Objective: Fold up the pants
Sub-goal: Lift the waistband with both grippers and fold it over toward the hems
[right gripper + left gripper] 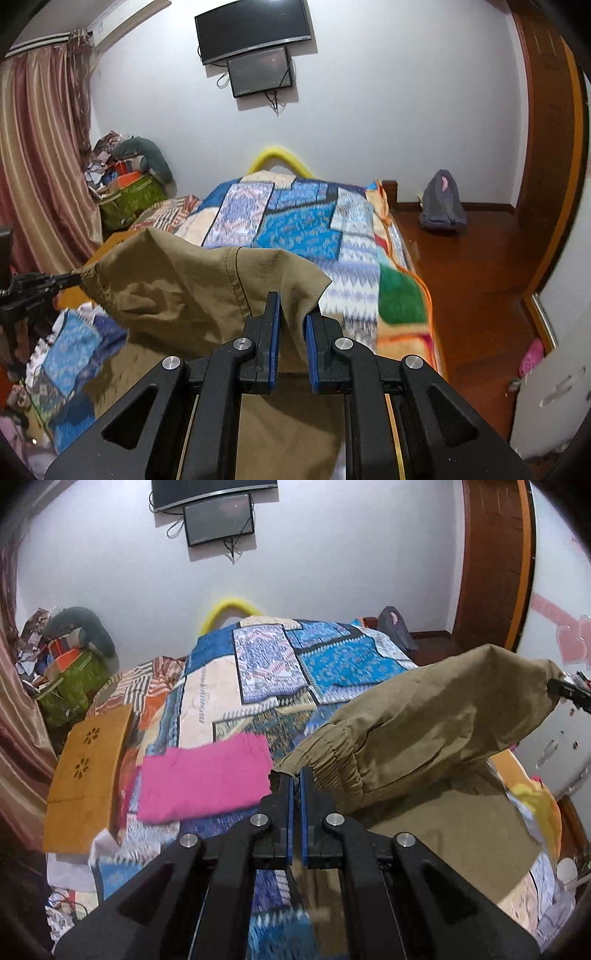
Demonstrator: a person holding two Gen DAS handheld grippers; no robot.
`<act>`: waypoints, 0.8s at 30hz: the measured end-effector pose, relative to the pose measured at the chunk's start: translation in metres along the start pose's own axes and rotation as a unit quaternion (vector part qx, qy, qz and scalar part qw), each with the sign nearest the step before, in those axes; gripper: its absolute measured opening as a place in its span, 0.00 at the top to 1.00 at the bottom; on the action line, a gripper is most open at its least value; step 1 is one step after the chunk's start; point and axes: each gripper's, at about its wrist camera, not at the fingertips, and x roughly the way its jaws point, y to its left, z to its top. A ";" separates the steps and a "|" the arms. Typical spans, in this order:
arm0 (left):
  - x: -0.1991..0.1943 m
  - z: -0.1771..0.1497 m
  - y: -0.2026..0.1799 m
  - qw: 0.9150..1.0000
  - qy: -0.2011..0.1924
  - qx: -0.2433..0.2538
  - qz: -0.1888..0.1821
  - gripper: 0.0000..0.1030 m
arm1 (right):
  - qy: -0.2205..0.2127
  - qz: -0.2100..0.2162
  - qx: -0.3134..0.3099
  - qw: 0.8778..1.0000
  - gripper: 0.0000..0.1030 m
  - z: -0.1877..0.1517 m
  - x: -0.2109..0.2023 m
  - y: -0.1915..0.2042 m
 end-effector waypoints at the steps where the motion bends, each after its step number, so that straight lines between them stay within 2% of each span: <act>1: -0.004 -0.006 -0.001 1.000 0.001 -0.002 -0.002 0.97 | 0.004 0.001 0.003 1.000 0.89 -0.008 -0.004 0.000; 7: -0.016 -0.050 -0.003 1.000 0.015 -0.007 -0.010 0.97 | 0.031 0.002 0.007 0.999 0.89 -0.053 -0.017 -0.001; 15: -0.014 -0.115 -0.014 0.998 0.062 -0.005 -0.031 0.98 | 0.073 -0.002 0.015 0.997 0.88 -0.115 -0.011 -0.003; 20: -0.011 -0.141 -0.017 0.996 0.082 -0.012 -0.035 0.98 | 0.097 0.001 0.056 0.994 0.87 -0.140 -0.008 -0.015; 24: -0.016 -0.144 -0.009 0.996 0.082 -0.029 -0.028 0.98 | 0.124 -0.022 0.066 0.990 0.85 -0.159 -0.014 -0.017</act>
